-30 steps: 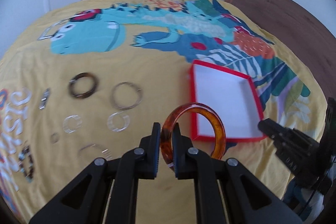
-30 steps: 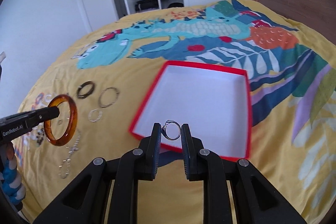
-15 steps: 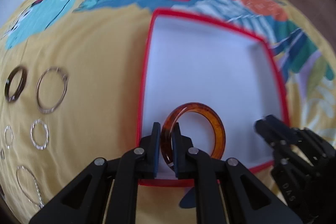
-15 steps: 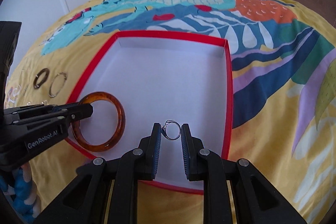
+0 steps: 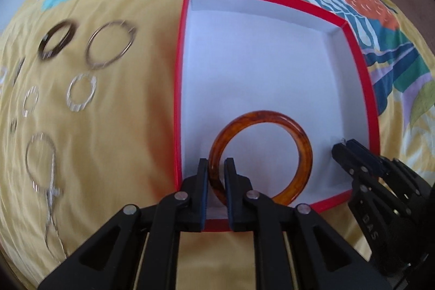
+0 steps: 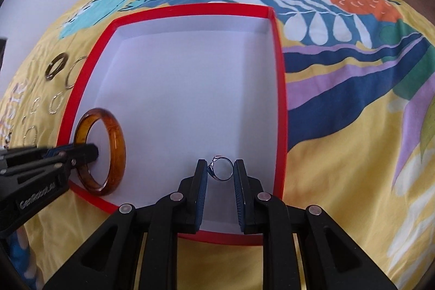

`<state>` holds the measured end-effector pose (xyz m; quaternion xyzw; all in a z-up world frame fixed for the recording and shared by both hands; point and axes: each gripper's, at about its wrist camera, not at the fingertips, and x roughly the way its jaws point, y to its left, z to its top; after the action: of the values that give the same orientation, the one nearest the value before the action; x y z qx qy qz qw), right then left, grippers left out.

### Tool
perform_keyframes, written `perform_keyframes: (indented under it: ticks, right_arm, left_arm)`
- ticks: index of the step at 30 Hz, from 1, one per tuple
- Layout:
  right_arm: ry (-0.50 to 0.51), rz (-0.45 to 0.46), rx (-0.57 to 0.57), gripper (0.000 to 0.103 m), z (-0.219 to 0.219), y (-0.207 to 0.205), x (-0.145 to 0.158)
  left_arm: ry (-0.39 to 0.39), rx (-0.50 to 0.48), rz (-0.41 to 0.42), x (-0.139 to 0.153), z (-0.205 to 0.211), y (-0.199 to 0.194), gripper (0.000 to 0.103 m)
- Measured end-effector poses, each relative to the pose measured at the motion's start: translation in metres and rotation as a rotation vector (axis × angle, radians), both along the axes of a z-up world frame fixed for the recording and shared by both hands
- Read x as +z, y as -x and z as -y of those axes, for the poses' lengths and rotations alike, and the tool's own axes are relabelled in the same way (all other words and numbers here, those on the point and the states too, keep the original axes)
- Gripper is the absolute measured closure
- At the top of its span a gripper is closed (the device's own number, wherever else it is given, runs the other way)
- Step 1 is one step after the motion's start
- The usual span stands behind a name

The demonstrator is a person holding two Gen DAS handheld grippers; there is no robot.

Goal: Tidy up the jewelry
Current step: 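Carry both items into the red box and open both tools, then lift both tools away from the box back over the jewelry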

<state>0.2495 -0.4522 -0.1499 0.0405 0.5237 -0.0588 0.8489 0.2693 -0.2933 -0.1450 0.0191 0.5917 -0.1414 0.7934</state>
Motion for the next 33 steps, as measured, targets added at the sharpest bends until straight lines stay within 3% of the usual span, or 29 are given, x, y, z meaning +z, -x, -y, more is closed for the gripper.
perform_keyframes:
  ticks: [8,12,15,23,28,33]
  right_arm:
    - [-0.003,-0.007,0.006,0.075,-0.010,0.009,0.003]
    - [-0.008,0.022,-0.010,0.066,-0.009,0.017,0.017]
    - [-0.008,0.071,-0.036,0.057,-0.008,0.030,0.036]
    - [0.002,0.174,-0.128,0.051,-0.001,0.078,0.087]
    - [0.010,0.226,-0.148,0.051,-0.013,0.113,0.120]
    - [0.001,0.307,-0.128,0.049,-0.042,0.141,0.159]
  left_arm:
    - [0.039,-0.008,-0.007,0.005,-0.013,0.009,0.089]
    - [0.114,-0.035,0.013,0.012,-0.016,0.004,0.083]
    - [0.171,-0.052,0.032,0.024,-0.019,0.006,0.073]
    - [0.268,-0.065,0.125,0.081,-0.031,0.018,0.073]
    - [0.223,-0.062,0.240,0.125,-0.071,0.040,0.073]
    - [0.111,-0.011,0.339,0.157,-0.146,0.065,0.073]
